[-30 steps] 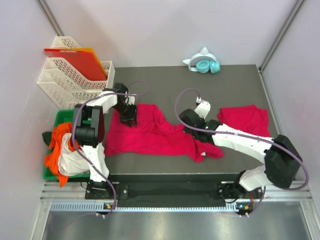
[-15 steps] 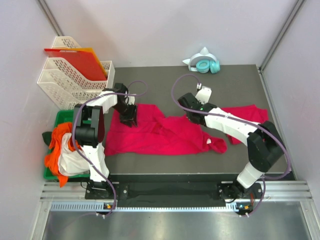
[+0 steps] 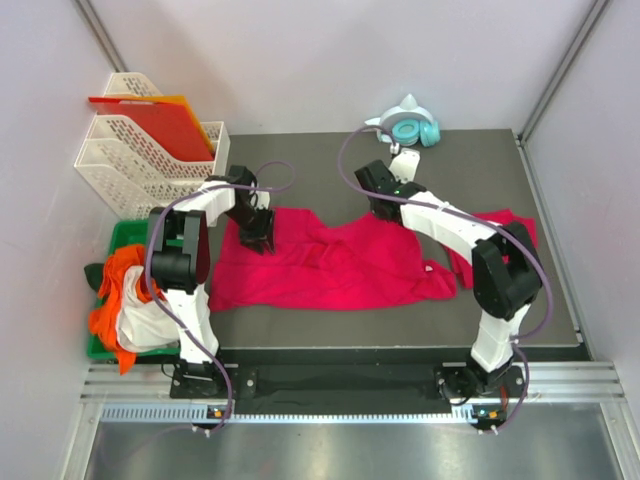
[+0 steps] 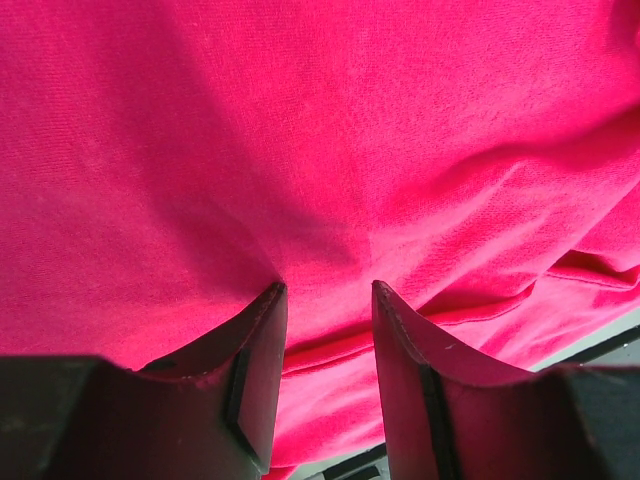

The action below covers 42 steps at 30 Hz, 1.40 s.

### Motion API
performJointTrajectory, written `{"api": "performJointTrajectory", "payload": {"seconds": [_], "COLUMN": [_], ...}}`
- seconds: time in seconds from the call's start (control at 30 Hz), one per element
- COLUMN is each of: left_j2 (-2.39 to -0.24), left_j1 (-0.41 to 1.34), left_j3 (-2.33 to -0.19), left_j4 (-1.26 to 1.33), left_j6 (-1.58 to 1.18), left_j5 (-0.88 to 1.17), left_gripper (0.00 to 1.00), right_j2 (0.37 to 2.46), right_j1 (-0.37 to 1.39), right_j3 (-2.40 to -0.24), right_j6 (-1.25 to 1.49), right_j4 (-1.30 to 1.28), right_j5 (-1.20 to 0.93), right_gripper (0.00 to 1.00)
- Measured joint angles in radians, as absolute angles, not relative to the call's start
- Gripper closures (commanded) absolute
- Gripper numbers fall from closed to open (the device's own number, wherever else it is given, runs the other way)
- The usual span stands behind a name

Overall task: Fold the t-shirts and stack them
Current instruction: Fold the flattened tshirt in 1/3 of the way

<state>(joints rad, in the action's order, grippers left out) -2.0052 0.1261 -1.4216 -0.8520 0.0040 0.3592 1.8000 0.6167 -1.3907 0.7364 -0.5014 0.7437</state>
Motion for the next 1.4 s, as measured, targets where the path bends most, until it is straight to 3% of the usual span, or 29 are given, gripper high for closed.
{"api": "performJointTrajectory", "payload": {"seconds": [0.27,0.47,0.8,1.4], "left_j2": [-2.006,-2.008,-2.019,-2.019], "left_j1": [0.126,0.126,0.126,0.127], "left_j3": [-1.424,-1.427,-1.439,-1.439], "left_j4": [-0.855,-0.857,-0.869,-0.869], "left_j6": [0.003,0.003,0.002,0.002], "left_j5": [0.358,0.359,0.359,0.358], "left_gripper": [0.56,0.56,0.56,0.57], "right_j2": [1.865,1.819,1.637,1.718], "right_j1": [0.595,0.616,0.813,1.014], "right_j3": [-1.425,-1.323,-1.153,-1.047], "right_j6": [0.696,0.728,0.842,1.061], "right_j4": [-0.503,-0.537,-0.608,-0.689], "right_j5": [0.731,0.724,0.719,0.522], "right_gripper": [1.00,1.00,1.00,1.00]}}
